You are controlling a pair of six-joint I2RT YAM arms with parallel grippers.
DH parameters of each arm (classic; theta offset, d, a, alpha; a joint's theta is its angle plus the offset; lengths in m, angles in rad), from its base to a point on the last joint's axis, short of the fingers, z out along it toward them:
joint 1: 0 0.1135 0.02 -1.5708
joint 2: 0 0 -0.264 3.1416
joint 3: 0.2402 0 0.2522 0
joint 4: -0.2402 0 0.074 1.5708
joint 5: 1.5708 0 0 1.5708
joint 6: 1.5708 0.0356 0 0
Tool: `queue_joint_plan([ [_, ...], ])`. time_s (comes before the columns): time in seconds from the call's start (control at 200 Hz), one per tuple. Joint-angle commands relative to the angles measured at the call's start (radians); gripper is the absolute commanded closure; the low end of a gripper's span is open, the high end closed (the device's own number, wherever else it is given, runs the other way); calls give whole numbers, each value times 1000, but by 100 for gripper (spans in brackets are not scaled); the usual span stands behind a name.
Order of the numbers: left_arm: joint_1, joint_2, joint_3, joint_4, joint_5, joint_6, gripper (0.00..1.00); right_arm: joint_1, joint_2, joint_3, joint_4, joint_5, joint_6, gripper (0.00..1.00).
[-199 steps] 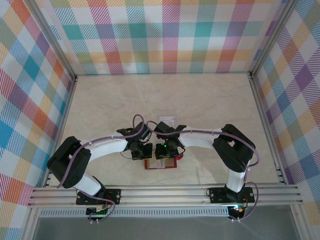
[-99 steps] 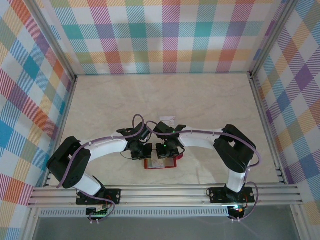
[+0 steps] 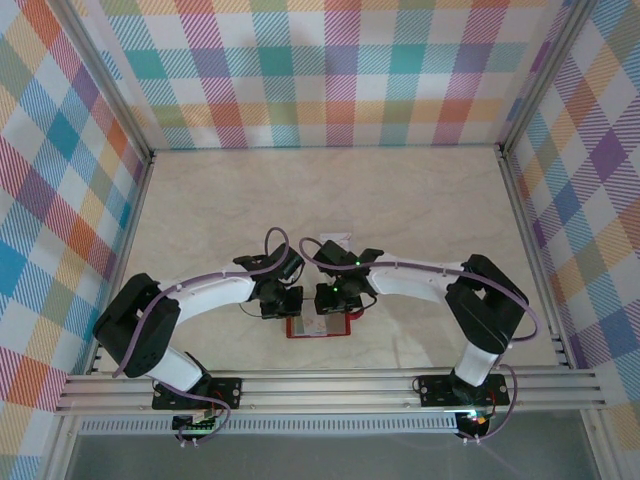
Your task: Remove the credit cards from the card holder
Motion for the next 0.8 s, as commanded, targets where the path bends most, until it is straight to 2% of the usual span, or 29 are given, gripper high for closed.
queue_joint_plan([
  [0.0,-5,-37,35,-11,56,-16,93,-32,-39,-60,105,-114,24,71],
  [0.09,-21,-27,46,7,80,-31,93,-47,-47,-89,163,-172,23,70],
  [0.445,-41,62,20,26,68,-25,95,-65,30,-71,202,-214,3,69],
  [0.795,-41,118,3,-9,3,-5,97,-65,84,-43,143,-164,-29,66],
])
